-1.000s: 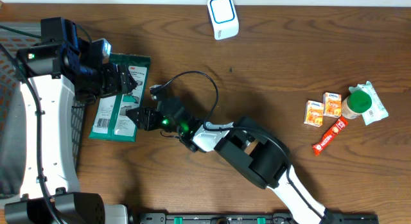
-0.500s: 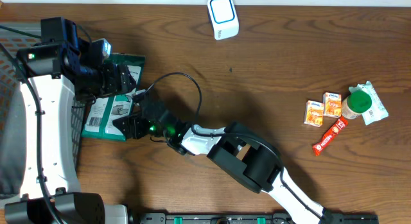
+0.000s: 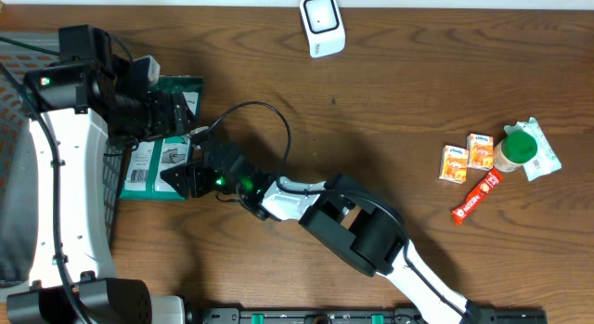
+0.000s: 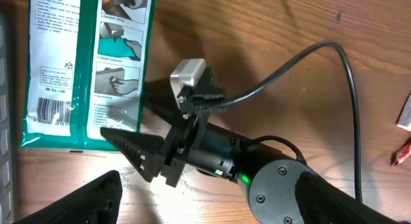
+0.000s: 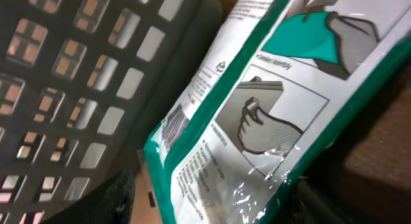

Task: Scan the item barcode
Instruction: 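Lower the right gripper onto the green gloves pack edge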

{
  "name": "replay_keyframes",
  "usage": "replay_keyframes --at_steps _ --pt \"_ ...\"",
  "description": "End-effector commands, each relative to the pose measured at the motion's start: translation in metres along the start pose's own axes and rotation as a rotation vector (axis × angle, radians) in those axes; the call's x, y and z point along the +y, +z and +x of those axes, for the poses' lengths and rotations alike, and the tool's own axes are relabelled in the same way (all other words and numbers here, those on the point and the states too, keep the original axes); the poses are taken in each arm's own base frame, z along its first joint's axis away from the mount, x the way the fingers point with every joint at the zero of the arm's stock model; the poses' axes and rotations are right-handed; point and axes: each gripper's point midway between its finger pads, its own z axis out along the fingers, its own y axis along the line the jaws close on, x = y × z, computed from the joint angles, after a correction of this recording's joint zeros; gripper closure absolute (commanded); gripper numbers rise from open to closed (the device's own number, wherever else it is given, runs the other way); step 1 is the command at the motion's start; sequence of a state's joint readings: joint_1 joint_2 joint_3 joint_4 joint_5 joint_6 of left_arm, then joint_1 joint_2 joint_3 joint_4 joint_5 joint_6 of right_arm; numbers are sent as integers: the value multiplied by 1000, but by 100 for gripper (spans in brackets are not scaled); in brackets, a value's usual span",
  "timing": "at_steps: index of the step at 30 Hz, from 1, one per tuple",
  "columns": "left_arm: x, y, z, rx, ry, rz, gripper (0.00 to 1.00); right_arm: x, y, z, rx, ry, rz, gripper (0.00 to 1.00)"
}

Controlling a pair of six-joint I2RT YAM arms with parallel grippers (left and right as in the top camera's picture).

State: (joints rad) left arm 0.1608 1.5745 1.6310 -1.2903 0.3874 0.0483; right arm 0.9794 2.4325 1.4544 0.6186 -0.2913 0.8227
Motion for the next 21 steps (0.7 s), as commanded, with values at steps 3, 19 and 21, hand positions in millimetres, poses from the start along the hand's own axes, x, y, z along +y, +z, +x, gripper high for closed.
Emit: replay_keyframes --at_steps 3,19,21 --pt "-2 -4 1 -8 -3 5 13 -25 5 -5 -56 87 69 41" --pt "-2 -4 1 -8 -2 5 13 -6 10 11 -5 97 -8 66" --pt "-2 -4 1 -8 -3 5 13 -5 10 13 -4 95 -8 72"
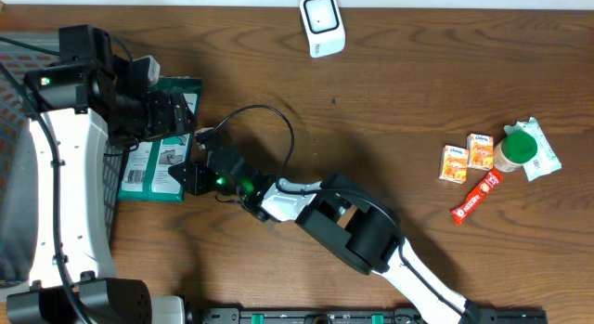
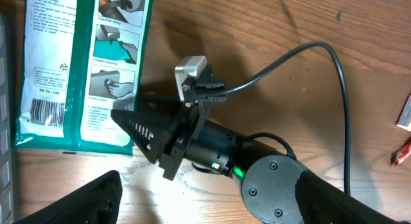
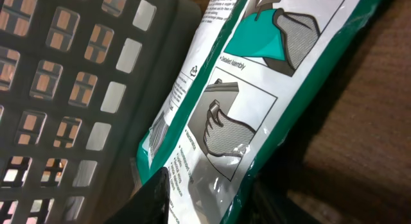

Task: Scan the item barcode
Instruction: 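Lower the right gripper onto the green gloves pack edge, then close the right gripper on the gloves pack edge beside the left gripper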

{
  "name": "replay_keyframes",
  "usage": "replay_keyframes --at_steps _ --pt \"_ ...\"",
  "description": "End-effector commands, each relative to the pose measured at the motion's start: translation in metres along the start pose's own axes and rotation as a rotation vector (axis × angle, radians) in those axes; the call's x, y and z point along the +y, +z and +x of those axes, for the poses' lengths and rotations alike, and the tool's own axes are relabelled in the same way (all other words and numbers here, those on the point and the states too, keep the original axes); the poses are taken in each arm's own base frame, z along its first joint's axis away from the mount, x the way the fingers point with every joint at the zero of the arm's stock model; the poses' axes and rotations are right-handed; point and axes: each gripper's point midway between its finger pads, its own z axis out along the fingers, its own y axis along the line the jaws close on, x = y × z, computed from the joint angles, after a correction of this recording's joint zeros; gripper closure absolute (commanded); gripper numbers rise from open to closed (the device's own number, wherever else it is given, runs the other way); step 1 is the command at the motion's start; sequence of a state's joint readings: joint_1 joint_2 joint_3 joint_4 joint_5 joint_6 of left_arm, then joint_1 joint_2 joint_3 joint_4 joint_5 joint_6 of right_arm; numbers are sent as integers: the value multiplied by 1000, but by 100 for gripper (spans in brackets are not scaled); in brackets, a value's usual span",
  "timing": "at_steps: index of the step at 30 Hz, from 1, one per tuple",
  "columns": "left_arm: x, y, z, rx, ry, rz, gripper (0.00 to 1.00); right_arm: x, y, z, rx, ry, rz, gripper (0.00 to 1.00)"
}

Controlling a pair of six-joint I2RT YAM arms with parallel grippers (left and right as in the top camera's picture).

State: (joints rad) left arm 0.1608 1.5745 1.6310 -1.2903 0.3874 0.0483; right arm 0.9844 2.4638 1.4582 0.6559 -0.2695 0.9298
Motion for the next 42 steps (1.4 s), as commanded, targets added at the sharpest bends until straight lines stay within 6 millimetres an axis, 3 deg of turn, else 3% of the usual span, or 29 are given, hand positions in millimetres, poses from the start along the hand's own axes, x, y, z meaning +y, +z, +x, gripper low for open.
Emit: replay_keyframes --at_steps 1,5,9,12,16,20,24,33,36,38,42 --pt "-2 -4 1 -8 -3 5 13 2 5 9 14 -8 -11 77" --pt "-2 -4 1 -8 -2 5 13 0 5 5 1 -58 -7 98" --pt "-2 -4 1 -8 -3 5 13 -4 0 -2 32 -73 -24 99" --pt "-2 -4 1 -8 -2 5 13 -19 -15 -15 106 -25 -3 99" --pt "-2 -4 1 -8 -3 5 13 -35 -44 -17 272 66 4 99" --pt "-2 -4 1 -8 -3 5 13 -32 -75 8 500 146 -89 99" --pt "-2 -4 1 -8 -3 5 13 -43 -91 35 619 165 -56 99" --pt "-2 -4 1 -8 -3 5 13 -8 -68 52 588 -18 -147 83" --pt "-2 -4 1 -8 -2 5 13 -7 -59 58 562 -54 -108 65" --pt "-2 -4 1 -8 -3 5 13 1 -54 58 542 -87 -128 59" --pt "-2 -4 1 -8 -2 5 13 11 -46 47 481 -59 -139 58"
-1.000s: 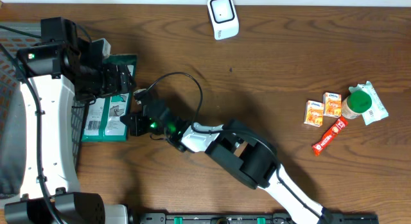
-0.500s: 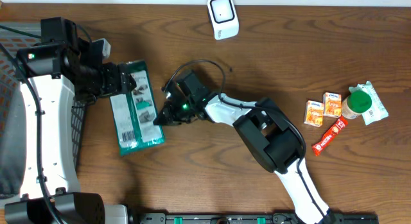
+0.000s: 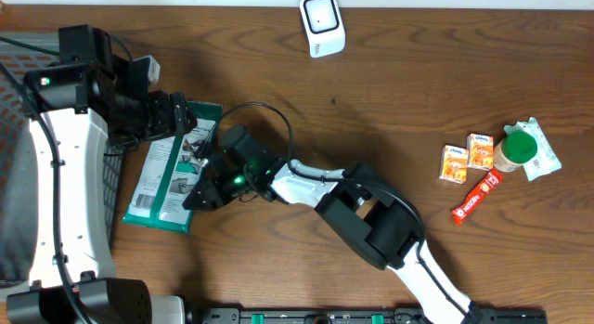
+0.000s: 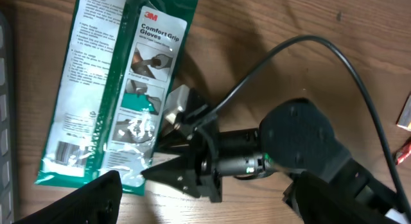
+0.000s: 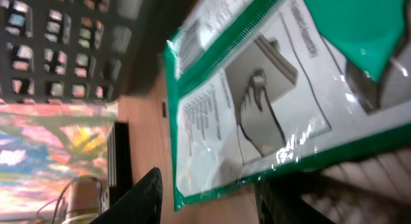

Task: Scan the item barcode
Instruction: 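Close the right gripper on the gloves pack edge beside the left gripper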

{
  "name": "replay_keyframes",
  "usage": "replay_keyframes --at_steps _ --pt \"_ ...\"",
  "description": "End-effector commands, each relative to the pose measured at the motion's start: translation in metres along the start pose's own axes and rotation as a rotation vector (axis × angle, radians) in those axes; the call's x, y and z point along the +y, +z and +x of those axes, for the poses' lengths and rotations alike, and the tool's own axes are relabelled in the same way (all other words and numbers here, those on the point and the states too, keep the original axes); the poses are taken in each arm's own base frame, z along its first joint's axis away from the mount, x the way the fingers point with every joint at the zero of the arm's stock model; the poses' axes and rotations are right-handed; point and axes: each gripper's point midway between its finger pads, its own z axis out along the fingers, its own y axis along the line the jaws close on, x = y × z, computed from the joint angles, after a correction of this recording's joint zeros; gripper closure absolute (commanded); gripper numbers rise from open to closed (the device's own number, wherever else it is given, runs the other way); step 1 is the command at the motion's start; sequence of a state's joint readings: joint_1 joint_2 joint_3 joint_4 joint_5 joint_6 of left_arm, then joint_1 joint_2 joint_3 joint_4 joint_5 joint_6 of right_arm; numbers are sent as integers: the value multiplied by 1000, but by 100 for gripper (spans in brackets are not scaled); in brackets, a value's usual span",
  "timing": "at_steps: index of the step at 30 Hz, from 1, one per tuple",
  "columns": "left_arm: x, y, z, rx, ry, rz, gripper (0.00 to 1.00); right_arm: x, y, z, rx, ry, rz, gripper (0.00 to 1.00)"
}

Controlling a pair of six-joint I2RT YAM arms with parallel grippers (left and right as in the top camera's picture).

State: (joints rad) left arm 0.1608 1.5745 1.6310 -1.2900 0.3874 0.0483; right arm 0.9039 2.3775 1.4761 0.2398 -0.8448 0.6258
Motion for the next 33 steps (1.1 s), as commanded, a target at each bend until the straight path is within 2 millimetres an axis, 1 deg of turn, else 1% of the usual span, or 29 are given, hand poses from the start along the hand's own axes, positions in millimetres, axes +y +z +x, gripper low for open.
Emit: replay_keyframes --at_steps 1,3,6,8,11,14,16,20,22,25,27,33 --pt "-2 -4 1 -8 -3 5 13 -10 -2 -13 -70 83 50 58" --pt "-2 -4 1 -8 -3 5 13 -17 -6 -24 -126 171 79 58" --pt "-2 -4 1 -8 -3 5 13 -25 -8 -34 -186 256 117 58" --pt "-2 -4 1 -8 -3 5 13 -23 -7 -37 -208 273 109 57" --pt "-2 -4 1 -8 -3 5 13 -15 0 -41 -231 274 70 57" --pt "-2 -4 1 -8 -3 5 13 -22 11 -35 -246 349 84 56" --pt "-2 -4 1 -8 -3 5 13 -23 15 -33 -249 338 73 56" --pt "-2 -4 1 -8 -3 5 13 -17 18 -36 -261 332 45 55" --pt "-2 -4 1 -8 -3 5 13 -15 19 -40 -290 357 44 55" --pt "-2 -4 1 -8 -3 5 13 -21 18 -47 -352 409 75 56" --pt "-2 -4 1 -8 -3 5 13 -20 16 -53 -386 393 76 58" --pt "-2 -4 1 -8 -3 5 13 0 12 -71 -448 304 6 60"
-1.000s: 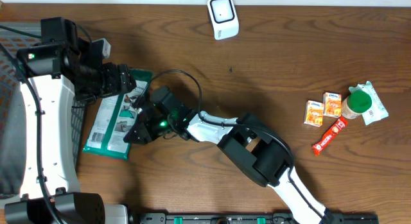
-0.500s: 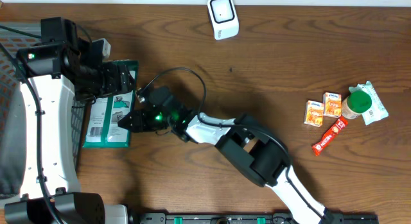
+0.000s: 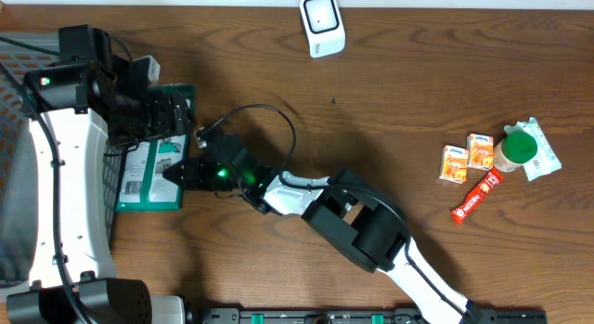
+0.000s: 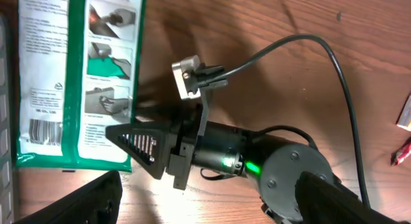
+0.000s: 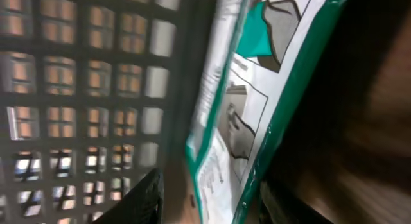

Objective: Scan the item barcode

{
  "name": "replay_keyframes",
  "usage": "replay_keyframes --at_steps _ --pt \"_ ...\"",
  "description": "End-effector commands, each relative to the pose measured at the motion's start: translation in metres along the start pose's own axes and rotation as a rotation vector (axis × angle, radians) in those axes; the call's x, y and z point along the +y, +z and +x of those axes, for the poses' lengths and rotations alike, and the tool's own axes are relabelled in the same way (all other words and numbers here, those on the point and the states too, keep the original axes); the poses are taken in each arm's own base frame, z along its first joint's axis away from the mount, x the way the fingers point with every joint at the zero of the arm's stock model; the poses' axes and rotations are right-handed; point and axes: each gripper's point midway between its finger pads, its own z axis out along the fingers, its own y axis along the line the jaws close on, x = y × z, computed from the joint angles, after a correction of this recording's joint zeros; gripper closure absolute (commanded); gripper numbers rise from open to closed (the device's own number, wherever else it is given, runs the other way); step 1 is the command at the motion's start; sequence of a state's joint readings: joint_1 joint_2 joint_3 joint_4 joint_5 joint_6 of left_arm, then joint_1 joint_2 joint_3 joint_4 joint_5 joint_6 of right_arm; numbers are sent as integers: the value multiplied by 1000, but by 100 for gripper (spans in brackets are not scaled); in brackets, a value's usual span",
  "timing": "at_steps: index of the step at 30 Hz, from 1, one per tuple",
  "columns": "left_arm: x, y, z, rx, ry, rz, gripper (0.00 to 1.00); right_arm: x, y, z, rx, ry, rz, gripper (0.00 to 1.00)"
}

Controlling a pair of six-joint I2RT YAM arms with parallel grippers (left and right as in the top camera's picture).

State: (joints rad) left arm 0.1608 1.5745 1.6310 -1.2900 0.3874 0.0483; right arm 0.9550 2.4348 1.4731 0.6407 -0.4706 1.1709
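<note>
The green-and-white glove packet (image 3: 148, 168) lies flat beside the basket. Its barcode (image 4: 47, 130) faces up at the lower left corner. My right gripper (image 3: 178, 173) is at the packet's right edge. One black finger (image 4: 128, 135) lies over the packet's corner, and the green edge (image 5: 292, 115) runs down between the jaws, so it looks shut on the packet. My left gripper (image 4: 205, 205) hangs open above them, its fingers wide apart. The white scanner (image 3: 322, 24) stands at the far edge of the table, a good way from the packet.
A dark mesh basket (image 5: 83, 89) stands directly left of the packet. The right arm's black cable (image 3: 274, 120) loops over the table. Small snack packs (image 3: 467, 157), a green-lidded bottle (image 3: 518, 148) and a red stick (image 3: 476, 197) lie at the far right.
The packet was askew, its top swung to the right. It now lies straight along the basket again. My right gripper has turned with it and sits further left. The left arm has not moved.
My right gripper first stood open at the packet's right edge. Then its jaws were narrower around that edge. After that the packet was swung askew with the wrist rolled over. Now it is straight beside the basket, barcode up. My left gripper stayed open overhead throughout.
</note>
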Motion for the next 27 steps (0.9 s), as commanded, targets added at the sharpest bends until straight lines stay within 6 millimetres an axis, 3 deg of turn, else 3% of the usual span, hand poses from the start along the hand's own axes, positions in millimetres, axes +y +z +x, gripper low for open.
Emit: replay_keyframes --at_steps 1,10,15,16,19,20,25,26,27 --pt "-2 -4 1 -8 -3 5 13 1 2 -3 -39 -7 -7 61" --pt "-2 -4 1 -8 -3 5 13 -12 9 -2 -105 -4 45 64" --pt "-2 -4 1 -8 -3 5 13 -23 15 10 -92 -22 53 63" --pt "-2 -4 1 -8 -3 5 13 -25 16 10 -90 -39 57 65" --pt "-2 -4 1 -8 -3 5 13 -25 16 10 -89 -121 60 94" --pt "-2 -4 1 -8 -3 5 13 -24 16 9 -91 -145 56 99" --pt "-2 -4 1 -8 -3 5 13 -35 3 -7 -50 -130 73 99" --pt "-2 -4 1 -8 -3 5 13 -40 -3 -12 -29 -120 90 99" --pt "-2 -4 1 -8 -3 5 13 -53 -24 -26 31 -110 137 99"
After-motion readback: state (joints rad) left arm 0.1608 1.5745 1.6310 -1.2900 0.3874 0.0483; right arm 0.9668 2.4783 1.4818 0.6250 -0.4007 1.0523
